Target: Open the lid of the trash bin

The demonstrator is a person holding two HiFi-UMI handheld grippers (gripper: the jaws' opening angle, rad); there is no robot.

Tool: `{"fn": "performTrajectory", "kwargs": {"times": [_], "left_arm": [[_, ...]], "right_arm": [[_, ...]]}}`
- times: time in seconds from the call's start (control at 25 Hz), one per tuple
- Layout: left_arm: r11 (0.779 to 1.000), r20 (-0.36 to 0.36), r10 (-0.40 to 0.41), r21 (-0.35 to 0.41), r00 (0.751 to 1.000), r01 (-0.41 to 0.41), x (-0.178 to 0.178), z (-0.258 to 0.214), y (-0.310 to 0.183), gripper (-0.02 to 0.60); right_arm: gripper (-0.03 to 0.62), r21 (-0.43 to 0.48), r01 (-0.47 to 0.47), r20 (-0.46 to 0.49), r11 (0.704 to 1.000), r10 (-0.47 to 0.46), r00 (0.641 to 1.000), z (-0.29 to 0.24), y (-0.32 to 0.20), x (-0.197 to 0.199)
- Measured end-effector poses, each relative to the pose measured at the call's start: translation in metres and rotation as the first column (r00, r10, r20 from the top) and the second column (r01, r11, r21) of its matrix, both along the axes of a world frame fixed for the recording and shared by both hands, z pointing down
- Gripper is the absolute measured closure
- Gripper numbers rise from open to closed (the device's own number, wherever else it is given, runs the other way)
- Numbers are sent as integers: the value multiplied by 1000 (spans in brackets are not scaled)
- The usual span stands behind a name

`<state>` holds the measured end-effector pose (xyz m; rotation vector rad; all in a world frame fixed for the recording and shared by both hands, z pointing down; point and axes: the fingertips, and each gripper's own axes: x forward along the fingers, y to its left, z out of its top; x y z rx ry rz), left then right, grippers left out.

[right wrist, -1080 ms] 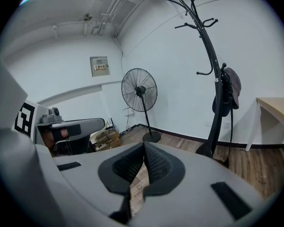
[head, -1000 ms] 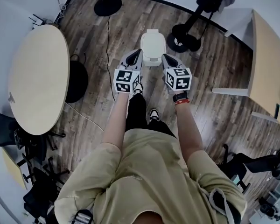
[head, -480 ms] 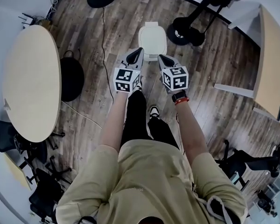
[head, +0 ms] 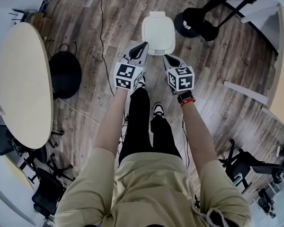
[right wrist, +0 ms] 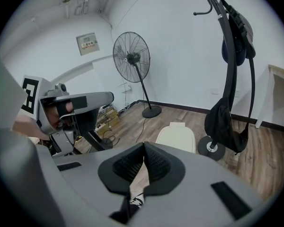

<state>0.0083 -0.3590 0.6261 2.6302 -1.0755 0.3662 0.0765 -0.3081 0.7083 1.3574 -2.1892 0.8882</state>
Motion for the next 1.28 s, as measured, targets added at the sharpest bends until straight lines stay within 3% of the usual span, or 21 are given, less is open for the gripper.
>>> {"fn": "performTrajectory", "kwargs": {"times": [0.32, 0.56, 0.88, 1.16, 1.28], "left_arm": [[1000, -31, 22, -19, 999, -23, -5, 65, -10, 558], [999, -6, 45, -27, 999, -45, 2, 96, -17, 558], [996, 18, 85, -23, 996, -85, 9, 125, -30, 558], [996, -25, 62, -54, 998, -64, 9, 144, -50, 558], [995, -15, 90, -51, 996, -91, 14, 155, -56, 558]], "right_arm": [[579, -38, -9, -11, 999, 9, 1000, 65, -9, -2], [579, -75, 19, -29, 997, -21, 999, 98, -14, -2], [579, -165, -83, 110, 983, 102, 989, 138, -31, -2], [579, -193, -29, 59, 981, 41, 997, 177, -37, 0], [579, -200, -12, 48, 980, 22, 999, 196, -38, 1]]}}
